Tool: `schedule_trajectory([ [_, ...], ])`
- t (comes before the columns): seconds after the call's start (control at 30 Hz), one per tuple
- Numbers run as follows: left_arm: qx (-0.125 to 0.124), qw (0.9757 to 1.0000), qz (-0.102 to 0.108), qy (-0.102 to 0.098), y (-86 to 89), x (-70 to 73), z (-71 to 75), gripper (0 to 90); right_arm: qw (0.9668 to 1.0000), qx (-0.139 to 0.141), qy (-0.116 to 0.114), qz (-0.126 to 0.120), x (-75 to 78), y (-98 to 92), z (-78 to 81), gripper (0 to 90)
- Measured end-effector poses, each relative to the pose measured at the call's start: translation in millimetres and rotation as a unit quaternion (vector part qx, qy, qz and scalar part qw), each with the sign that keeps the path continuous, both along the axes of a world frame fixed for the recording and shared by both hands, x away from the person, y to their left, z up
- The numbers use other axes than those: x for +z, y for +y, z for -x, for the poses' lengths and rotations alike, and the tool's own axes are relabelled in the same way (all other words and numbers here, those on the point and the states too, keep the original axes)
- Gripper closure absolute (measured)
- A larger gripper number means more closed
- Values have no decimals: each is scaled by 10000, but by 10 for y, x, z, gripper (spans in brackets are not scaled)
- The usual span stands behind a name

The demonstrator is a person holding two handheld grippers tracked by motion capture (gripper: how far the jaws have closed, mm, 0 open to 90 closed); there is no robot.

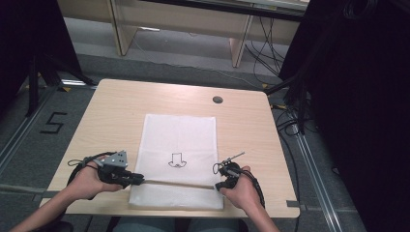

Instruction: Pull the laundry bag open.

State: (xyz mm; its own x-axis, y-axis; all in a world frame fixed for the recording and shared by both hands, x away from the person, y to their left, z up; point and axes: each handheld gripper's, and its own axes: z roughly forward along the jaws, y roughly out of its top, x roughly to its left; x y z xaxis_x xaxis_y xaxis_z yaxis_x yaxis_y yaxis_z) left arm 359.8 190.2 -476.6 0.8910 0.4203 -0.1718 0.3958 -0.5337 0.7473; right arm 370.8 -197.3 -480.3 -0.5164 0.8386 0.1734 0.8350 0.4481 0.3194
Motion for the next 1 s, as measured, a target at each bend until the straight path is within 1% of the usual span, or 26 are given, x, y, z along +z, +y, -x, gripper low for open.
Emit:
schedule_trajectory([
  [0.03,-16,10000,63,20,3,-2,-1,820,10000,1,-2,-1,0,0,0,900],
  [0.07,-26,10000,50,30,7,-4,1,820,10000,3,-2,-2,-1,-1,0,900],
  [0.1,-23,10000,-4,-25,13,-6,11,820,10000,-5,31,10,1,-2,-2,900],
  [0.13,-29,10000,41,17,28,-12,7,820,10000,-11,14,22,1,-2,-1,900],
  [0.17,20,10000,9,18,32,-16,14,820,10000,-12,26,15,3,1,0,900],
  [0.2,52,10000,-24,-50,46,-12,15,820,10000,10,40,8,-1,0,-3,900],
  [0.23,71,9999,-88,-56,67,-5,9,820,10000,9,-3,45,-7,5,-7,900],
  [0.27,111,9999,31,-3,89,-7,12,820,10000,13,-2,47,-7,4,-8,900],
  [0.3,107,9999,-11,-37,100,-10,13,820,10000,71,-51,21,-11,0,-11,900],
  [0.33,134,9999,82,31,105,-15,20,820,10000,78,-52,13,-7,0,-8,900],
  [0.37,132,9999,84,39,107,-18,23,820,10000,-11,17,51,-5,6,-6,900],
  [0.4,95,9999,-57,-57,112,-13,18,820,10000,9,-59,51,-17,5,-8,900],
  [0.43,132,9997,-151,-129,126,-10,14,820,10000,3,-65,38,-17,6,-7,900],
  [0.47,159,9999,-29,-37,135,-14,16,820,10000,10,-54,53,-16,5,-7,900],
  [0.5,174,9998,6,-6,156,-14,16,820,9999,89,-68,34,-13,-2,-13,900],
  [0.53,227,9994,-208,-134,183,-11,27,820,9999,-65,56,58,-1,10,0,900],
  [0.57,270,9995,-109,-79,213,-28,29,820,10000,10,60,13,-1,-3,-7,900],
  [0.6,332,9994,-54,-20,242,-37,35,820,9999,-77,-27,84,-12,5,-3,900],
  [0.67,404,9991,-124,-61,315,-53,44,820,9999,113,-23,0,-8,-10,-17,900],
  [0.7,475,9989,-56,-15,347,-65,55,820,10000,72,6,-9,-4,-4,-11,900],
  [0.73,515,9987,12,13,368,-72,69,820,9999,154,-46,-24,-11,-11,-21,900],
  [0.87,428,9990,-86,-70,374,-65,76,820,9999,132,-36,2,-7,2,-19,900],
  [0.9,436,9990,-78,-51,373,-69,74,820,9999,125,-51,26,-8,3,-18,900],
  [0.93,443,9989,-125,-34,379,-73,69,820,10000,35,-24,69,-6,14,-11,900],
  [0.97,457,9989,-92,5,377,-79,72,820,10000,52,21,52,-6,9,-14,900],
  [1.0,492,9987,-105,36,375,-82,75,820,9999,129,3,-44,-9,-7,-18,900],
])
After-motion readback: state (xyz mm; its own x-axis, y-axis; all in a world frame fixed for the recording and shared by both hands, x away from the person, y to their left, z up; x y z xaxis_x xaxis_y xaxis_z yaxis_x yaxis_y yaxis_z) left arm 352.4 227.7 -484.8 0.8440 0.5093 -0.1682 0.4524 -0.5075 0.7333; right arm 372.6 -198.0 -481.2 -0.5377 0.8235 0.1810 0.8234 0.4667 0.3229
